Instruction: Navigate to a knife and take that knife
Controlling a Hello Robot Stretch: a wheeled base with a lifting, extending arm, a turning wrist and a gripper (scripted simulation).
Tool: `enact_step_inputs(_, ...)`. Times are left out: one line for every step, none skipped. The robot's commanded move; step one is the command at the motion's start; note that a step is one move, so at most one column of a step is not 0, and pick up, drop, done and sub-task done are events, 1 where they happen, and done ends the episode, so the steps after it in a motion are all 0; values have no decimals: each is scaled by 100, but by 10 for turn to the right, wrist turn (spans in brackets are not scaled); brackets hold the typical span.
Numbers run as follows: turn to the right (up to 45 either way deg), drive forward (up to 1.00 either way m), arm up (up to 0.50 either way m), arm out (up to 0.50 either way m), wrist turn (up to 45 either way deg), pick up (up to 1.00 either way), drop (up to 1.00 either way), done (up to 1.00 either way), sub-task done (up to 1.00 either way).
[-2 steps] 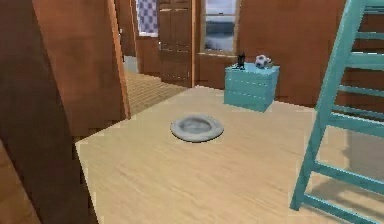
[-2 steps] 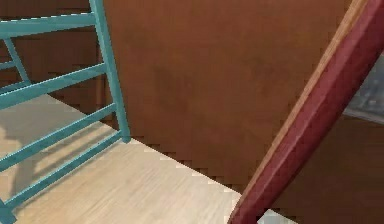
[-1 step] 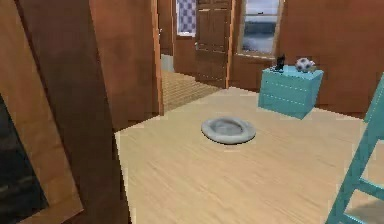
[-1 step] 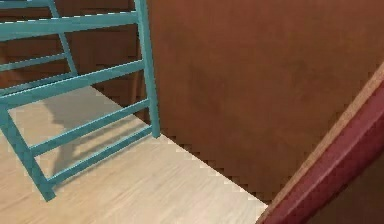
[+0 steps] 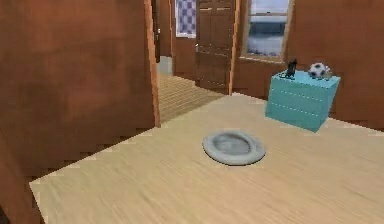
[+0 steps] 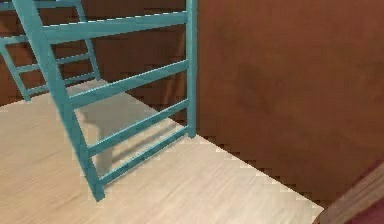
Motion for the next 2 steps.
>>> enact_step_inputs(330,0,0,0,0,0,0,0,0)
enact_step_inputs(0,25,0,0,0,0,0,0,0)
